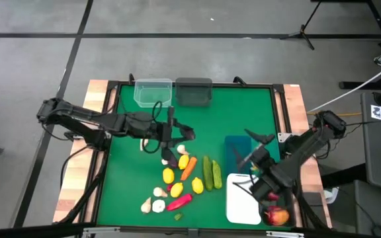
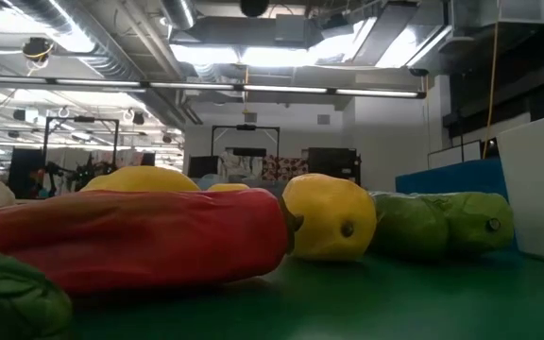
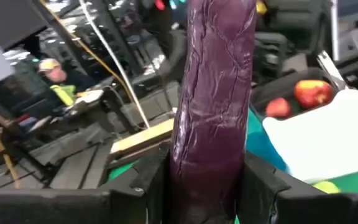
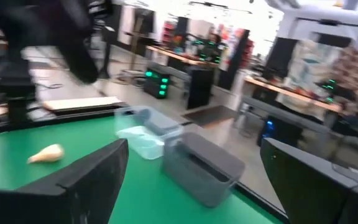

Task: Sort produce into baskets
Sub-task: Put the purple eggplant into the green bin

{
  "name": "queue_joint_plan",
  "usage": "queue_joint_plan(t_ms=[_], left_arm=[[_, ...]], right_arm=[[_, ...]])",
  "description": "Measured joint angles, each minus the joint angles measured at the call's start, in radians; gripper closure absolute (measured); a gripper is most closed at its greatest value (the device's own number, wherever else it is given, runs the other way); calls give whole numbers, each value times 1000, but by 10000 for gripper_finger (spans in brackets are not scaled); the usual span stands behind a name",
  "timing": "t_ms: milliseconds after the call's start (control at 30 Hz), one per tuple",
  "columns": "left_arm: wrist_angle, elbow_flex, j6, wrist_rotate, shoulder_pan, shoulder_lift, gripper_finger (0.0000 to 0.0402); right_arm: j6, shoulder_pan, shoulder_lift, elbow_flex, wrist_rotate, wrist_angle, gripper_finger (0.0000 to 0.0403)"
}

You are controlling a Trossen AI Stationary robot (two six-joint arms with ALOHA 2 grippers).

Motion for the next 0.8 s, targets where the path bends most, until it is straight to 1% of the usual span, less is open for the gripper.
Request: queue_joint_plan(t_ms=[167, 300, 400, 433, 467, 500, 533, 600, 667, 700, 733, 800], left_arm=[[70, -1, 15, 13, 25, 67, 263], [126, -1, 15, 53, 44, 130, 261], [190, -1, 15, 60, 53, 157, 260], [204, -1, 15, 60, 56, 161, 260], [211, -1, 15, 61, 58, 164, 260], [226, -1, 13, 61, 60, 166, 259], [238, -1, 11, 61, 60, 167, 259], [256, -1, 12, 65, 60, 167, 259], [267, -1, 14, 87, 60, 167, 259], [269, -1, 14, 96, 60, 167, 259], [268, -1, 13, 103, 60, 167, 259], [269, -1, 9, 110, 60, 167, 259]], right_arm=[[-91, -33, 0, 70, 3, -1, 36], [-200, -33, 0, 159, 7, 2, 36], [-281, -33, 0, 228, 6, 1, 36], [-326, -33, 0, 257, -3, 3, 36], [-384, -33, 0, 286, -42, 21, 36], [-462, -33, -3, 305, -128, 69, 36], [-573, -33, -5, 309, -219, 142, 36], [-841, -32, 0, 304, -341, 344, 36], [-1070, -31, 4, 300, -409, 519, 36], [-1168, -31, 1, 300, -427, 605, 36], [-1265, -31, -4, 302, -435, 682, 36], [-1427, -23, -8, 303, -430, 780, 36]])
